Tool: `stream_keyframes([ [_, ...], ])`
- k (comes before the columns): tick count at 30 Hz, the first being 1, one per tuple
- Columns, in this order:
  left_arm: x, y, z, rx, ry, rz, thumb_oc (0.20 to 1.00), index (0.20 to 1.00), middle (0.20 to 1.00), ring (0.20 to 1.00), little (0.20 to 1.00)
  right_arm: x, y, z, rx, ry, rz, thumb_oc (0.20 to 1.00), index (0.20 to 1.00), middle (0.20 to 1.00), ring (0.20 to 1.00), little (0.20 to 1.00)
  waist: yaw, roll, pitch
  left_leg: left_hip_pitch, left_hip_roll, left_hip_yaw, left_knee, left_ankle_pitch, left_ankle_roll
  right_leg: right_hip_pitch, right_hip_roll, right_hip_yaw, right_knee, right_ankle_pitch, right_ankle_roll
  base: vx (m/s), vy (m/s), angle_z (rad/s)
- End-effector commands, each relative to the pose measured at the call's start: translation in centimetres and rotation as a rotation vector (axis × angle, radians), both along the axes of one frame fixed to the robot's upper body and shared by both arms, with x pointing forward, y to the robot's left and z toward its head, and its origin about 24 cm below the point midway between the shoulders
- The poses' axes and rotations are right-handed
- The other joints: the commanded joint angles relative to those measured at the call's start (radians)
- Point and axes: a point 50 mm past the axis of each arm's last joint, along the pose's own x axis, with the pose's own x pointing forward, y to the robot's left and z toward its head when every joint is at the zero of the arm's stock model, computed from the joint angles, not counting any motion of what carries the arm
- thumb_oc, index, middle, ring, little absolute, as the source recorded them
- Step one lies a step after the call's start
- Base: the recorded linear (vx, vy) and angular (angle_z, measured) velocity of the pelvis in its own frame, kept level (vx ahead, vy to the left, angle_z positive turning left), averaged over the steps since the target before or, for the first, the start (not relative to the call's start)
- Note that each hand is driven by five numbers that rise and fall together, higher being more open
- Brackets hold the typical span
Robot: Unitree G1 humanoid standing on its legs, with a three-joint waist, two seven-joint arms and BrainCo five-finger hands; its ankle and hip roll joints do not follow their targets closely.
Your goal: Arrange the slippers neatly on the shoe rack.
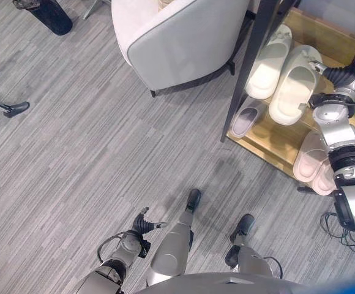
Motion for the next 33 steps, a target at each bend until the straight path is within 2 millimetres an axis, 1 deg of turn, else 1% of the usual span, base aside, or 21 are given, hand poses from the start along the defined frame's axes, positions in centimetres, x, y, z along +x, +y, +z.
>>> stream_keyframes([
  [1, -0.8, 0.8, -0.5, 0.046, 0.057, 0.042, 1.000, 1.000, 1.000, 1.000, 1.000, -1.4, -0.3, 1.2, -0.005, -0.151, 0.034, 1.000, 1.000, 1.000, 1.000, 1.000, 0.000, -0.040, -0.010, 0.015, -0.022, 0.015, -0.020, -0.108, -0.062, 0.125, -0.064, 0.004, 0.007, -0.117, 0.108, 0.00, 0.000, 0.00],
  [2, -0.9, 0.9, -0.5, 0.047, 0.059, 0.044, 1.000, 1.000, 1.000, 1.000, 1.000, -1.6, -0.2, 1.1, -0.006, -0.162, 0.042, 1.000, 1.000, 1.000, 1.000, 1.000, -0.002, -0.041, -0.012, 0.018, -0.022, 0.015, -0.020, -0.109, -0.061, 0.128, -0.063, 0.005, 0.007, -0.118, 0.107, 0.00, 0.000, 0.00],
  [3, -1.2, 1.1, -0.6, 0.046, 0.068, 0.050, 1.000, 1.000, 1.000, 1.000, 1.000, -2.5, -0.9, 0.2, -0.006, -0.161, 0.034, 1.000, 1.000, 1.000, 1.000, 1.000, -0.014, -0.044, -0.020, 0.034, -0.020, 0.021, -0.020, -0.114, -0.059, 0.142, -0.065, 0.008, 0.007, -0.120, 0.106, 0.00, 0.000, 0.00],
  [5, -1.3, 1.1, -0.7, 0.046, 0.072, 0.053, 1.000, 1.000, 1.000, 1.000, 1.000, -3.0, -1.3, -0.3, 0.002, -0.158, 0.033, 1.000, 1.000, 1.000, 1.000, 1.000, -0.020, -0.045, -0.025, 0.043, -0.020, 0.024, -0.020, -0.116, -0.057, 0.148, -0.066, 0.009, 0.008, -0.120, 0.106, 0.00, 0.005, -0.02],
  [8, -1.7, 1.1, -0.8, 0.042, 0.083, 0.065, 1.000, 1.000, 1.000, 1.000, 1.000, -3.4, -1.0, -2.0, 0.053, -0.128, 0.083, 1.000, 1.000, 1.000, 1.000, 1.000, -0.032, -0.045, -0.030, 0.056, -0.019, 0.029, -0.020, -0.120, -0.055, 0.159, -0.066, 0.013, 0.008, -0.122, 0.106, -0.01, 0.012, -0.12],
  [9, -2.0, 1.1, -1.0, 0.040, 0.095, 0.070, 1.000, 1.000, 1.000, 1.000, 1.000, -3.7, -0.5, -3.4, 0.050, -0.080, 0.128, 1.000, 1.000, 1.000, 1.000, 1.000, -0.040, -0.045, -0.034, 0.065, -0.018, 0.033, -0.020, -0.122, -0.054, 0.165, -0.066, 0.014, 0.008, -0.122, 0.105, -0.01, 0.006, -0.06],
  [11, -2.4, 1.0, -1.1, 0.036, 0.111, 0.065, 1.000, 1.000, 1.000, 1.000, 1.000, -4.0, 0.0, -4.4, -0.012, -0.016, 0.162, 1.000, 1.000, 1.000, 1.000, 1.000, -0.046, -0.046, -0.037, 0.076, -0.018, 0.035, -0.020, -0.123, -0.053, 0.171, -0.065, 0.013, 0.008, -0.122, 0.105, -0.01, -0.001, -0.03],
  [12, -2.7, 1.1, -1.2, 0.038, 0.117, 0.061, 1.000, 1.000, 1.000, 1.000, 1.000, -4.3, 0.6, -5.2, -0.086, 0.039, 0.201, 1.000, 1.000, 1.000, 1.000, 1.000, -0.052, -0.048, -0.037, 0.083, -0.016, 0.037, -0.020, -0.122, -0.053, 0.176, -0.064, 0.014, 0.010, -0.121, 0.105, -0.01, 0.000, -0.06],
  [13, -2.7, 1.1, -1.2, 0.038, 0.118, 0.061, 1.000, 1.000, 1.000, 1.000, 1.000, -4.3, 0.6, -5.2, -0.086, 0.040, 0.201, 1.000, 1.000, 1.000, 1.000, 1.000, -0.052, -0.048, -0.037, 0.084, -0.017, 0.037, -0.020, -0.122, -0.053, 0.176, -0.064, 0.013, 0.010, -0.122, 0.105, -0.05, 0.007, -0.08],
  [14, -2.6, 1.1, -1.2, 0.036, 0.115, 0.052, 1.000, 1.000, 1.000, 1.000, 1.000, -4.2, 1.6, -6.0, -0.132, 0.100, 0.267, 1.000, 1.000, 1.000, 1.000, 1.000, -0.057, -0.049, -0.035, 0.089, -0.017, 0.042, -0.020, -0.121, -0.053, 0.180, -0.065, 0.015, 0.011, -0.120, 0.104, -0.07, 0.017, -0.03],
  [15, -2.7, 1.0, -1.2, 0.036, 0.120, 0.044, 1.000, 1.000, 1.000, 1.000, 1.000, -4.0, 2.5, -7.0, -0.131, 0.147, 0.326, 1.000, 1.000, 1.000, 1.000, 1.000, -0.059, -0.051, -0.034, 0.087, -0.017, 0.045, -0.020, -0.119, -0.053, 0.175, -0.065, 0.019, 0.010, -0.116, 0.103, -0.09, 0.017, -0.01],
  [16, -2.8, 0.9, -1.3, 0.033, 0.123, 0.044, 1.000, 1.000, 1.000, 1.000, 1.000, -3.9, 3.1, -7.3, -0.154, 0.165, 0.349, 1.000, 1.000, 1.000, 1.000, 1.000, -0.061, -0.053, -0.032, 0.086, -0.016, 0.048, -0.020, -0.118, -0.054, 0.171, -0.065, 0.023, 0.008, -0.114, 0.102, -0.06, 0.011, -0.06],
  [20, -2.7, 0.7, -1.3, 0.025, 0.115, 0.051, 1.000, 1.000, 1.000, 1.000, 1.000, -3.5, 4.5, -7.8, -0.219, 0.203, 0.379, 1.000, 1.000, 1.000, 1.000, 1.000, -0.061, -0.054, -0.024, 0.082, -0.013, 0.052, -0.020, -0.116, -0.054, 0.162, -0.064, 0.030, 0.008, -0.110, 0.100, -0.02, 0.003, -0.08],
  [23, -2.6, 0.7, -1.3, 0.027, 0.111, 0.058, 1.000, 1.000, 1.000, 1.000, 1.000, -3.4, 5.0, -8.5, -0.261, 0.245, 0.386, 1.000, 1.000, 1.000, 1.000, 1.000, -0.061, -0.057, -0.023, 0.079, -0.013, 0.053, -0.020, -0.115, -0.056, 0.157, -0.063, 0.033, 0.007, -0.108, 0.100, 0.00, 0.000, 0.01],
  [27, -2.8, 0.8, -1.3, 0.035, 0.113, 0.066, 1.000, 1.000, 1.000, 1.000, 1.000, -3.1, 5.3, -8.7, -0.337, 0.272, 0.367, 1.000, 1.000, 1.000, 1.000, 1.000, -0.055, -0.063, -0.020, 0.072, -0.012, 0.056, -0.020, -0.114, -0.058, 0.151, -0.063, 0.034, 0.007, -0.106, 0.101, 0.00, 0.000, 0.00],
  [29, -2.5, 0.9, -1.2, 0.040, 0.105, 0.070, 1.000, 1.000, 1.000, 1.000, 1.000, -3.0, 5.5, -8.7, -0.366, 0.282, 0.363, 1.000, 1.000, 1.000, 1.000, 1.000, -0.054, -0.066, -0.018, 0.071, -0.011, 0.055, -0.020, -0.114, -0.058, 0.147, -0.064, 0.035, 0.008, -0.106, 0.101, 0.00, 0.000, 0.00],
  [30, -2.1, 1.0, -1.0, 0.040, 0.092, 0.072, 1.000, 1.000, 1.000, 1.000, 1.000, -2.8, 5.7, -9.1, -0.401, 0.319, 0.362, 1.000, 1.000, 1.000, 1.000, 1.000, -0.052, -0.069, -0.017, 0.067, -0.010, 0.058, -0.020, -0.113, -0.060, 0.145, -0.063, 0.036, 0.008, -0.104, 0.102, 0.00, 0.000, 0.00],
  [33, -1.8, 1.0, -0.9, 0.040, 0.083, 0.077, 1.000, 1.000, 1.000, 1.000, 1.000, -2.6, 6.0, -9.8, -0.371, 0.345, 0.369, 1.000, 1.000, 1.000, 1.000, 1.000, -0.050, -0.073, -0.016, 0.061, -0.012, 0.058, -0.020, -0.113, -0.060, 0.141, -0.064, 0.035, 0.008, -0.102, 0.103, 0.00, 0.000, 0.00],
])
